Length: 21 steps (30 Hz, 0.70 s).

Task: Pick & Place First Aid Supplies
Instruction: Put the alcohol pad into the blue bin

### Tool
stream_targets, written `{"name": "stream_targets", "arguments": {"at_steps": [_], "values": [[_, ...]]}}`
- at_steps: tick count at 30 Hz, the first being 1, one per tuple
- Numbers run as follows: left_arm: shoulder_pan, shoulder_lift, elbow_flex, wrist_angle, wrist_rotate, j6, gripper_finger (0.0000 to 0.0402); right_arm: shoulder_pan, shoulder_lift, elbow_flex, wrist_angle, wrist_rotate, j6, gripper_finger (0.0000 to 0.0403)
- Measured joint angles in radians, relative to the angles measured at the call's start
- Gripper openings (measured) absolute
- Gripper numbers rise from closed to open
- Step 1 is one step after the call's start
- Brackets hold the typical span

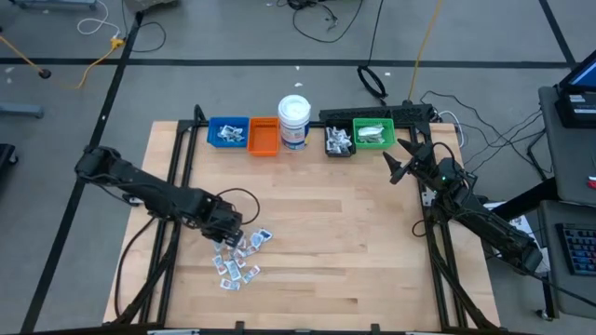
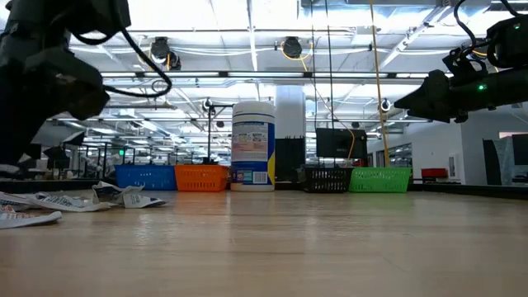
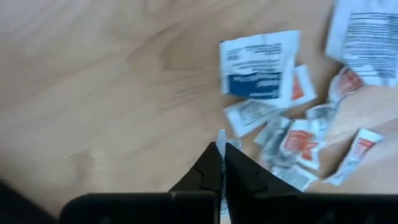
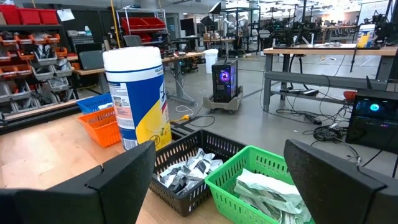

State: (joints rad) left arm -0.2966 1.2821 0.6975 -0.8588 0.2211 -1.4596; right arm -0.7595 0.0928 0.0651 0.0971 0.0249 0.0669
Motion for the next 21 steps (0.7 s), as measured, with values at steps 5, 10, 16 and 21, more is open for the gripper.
{"name": "stream_targets", "arguments": {"at_steps": [5, 10, 16, 21], "values": [[0.001, -0.065, 0.0, -0.085, 0.0, -0.017, 0.0004, 0.0, 0.0, 0.0, 0.0, 0.0, 0.0, 0.0352], [0.001, -0.121, 0.0, -0.141, -0.004, -0.043, 0.0003, 0.0, 0.0, 0.0, 0.0, 0.0, 0.0, 0.0352], [0.12, -0.132, 0.0, -0.162, -0.012, 0.038, 0.0003, 0.0, 0.0, 0.0, 0.0, 0.0, 0.0, 0.0352], [0.336, -0.132, 0.002, -0.165, -0.005, 0.217, 0.0002, 0.0, 0.0, 0.0, 0.0, 0.0, 0.0, 0.0352]]}}
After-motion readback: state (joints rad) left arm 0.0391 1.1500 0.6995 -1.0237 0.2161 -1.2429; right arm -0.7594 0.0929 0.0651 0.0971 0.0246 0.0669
